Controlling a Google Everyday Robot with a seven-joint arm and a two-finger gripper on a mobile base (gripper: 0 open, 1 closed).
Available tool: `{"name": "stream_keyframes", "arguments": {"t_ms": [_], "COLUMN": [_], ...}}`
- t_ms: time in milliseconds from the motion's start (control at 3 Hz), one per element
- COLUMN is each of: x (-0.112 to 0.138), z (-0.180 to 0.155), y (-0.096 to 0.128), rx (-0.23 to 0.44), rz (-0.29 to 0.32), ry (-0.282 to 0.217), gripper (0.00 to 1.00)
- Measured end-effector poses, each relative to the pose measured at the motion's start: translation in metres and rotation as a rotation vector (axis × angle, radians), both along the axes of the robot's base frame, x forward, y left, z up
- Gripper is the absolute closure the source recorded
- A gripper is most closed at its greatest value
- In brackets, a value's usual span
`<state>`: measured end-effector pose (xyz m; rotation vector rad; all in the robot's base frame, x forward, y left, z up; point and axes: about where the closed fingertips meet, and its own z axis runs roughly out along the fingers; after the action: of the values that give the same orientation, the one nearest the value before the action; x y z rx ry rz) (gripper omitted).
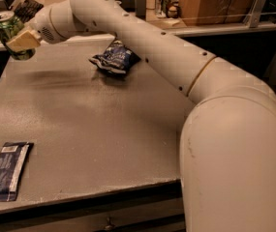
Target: Move green can near blue chip bag
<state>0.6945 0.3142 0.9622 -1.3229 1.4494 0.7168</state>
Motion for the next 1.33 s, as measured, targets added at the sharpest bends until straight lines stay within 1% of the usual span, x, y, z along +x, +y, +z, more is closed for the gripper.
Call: {"name": "stream_keyframes", "arguments": {"t_ms": [333,667,1000,1333], "x": [-0.015,-0.028,-0.035,-0.038], "z": [0.006,-0.004,-0.022,-0.041], "y": [-0.044,-0.077,-0.099,-0.122], "rx": [-0.056,-0.090,-0.111,-0.117], "rz": [-0.040,-0.070,-0.090,-0.123], "ry": [0.009,0.046,0.085,0.124], "gripper": [1.00,1.00,1.00,1.00]}}
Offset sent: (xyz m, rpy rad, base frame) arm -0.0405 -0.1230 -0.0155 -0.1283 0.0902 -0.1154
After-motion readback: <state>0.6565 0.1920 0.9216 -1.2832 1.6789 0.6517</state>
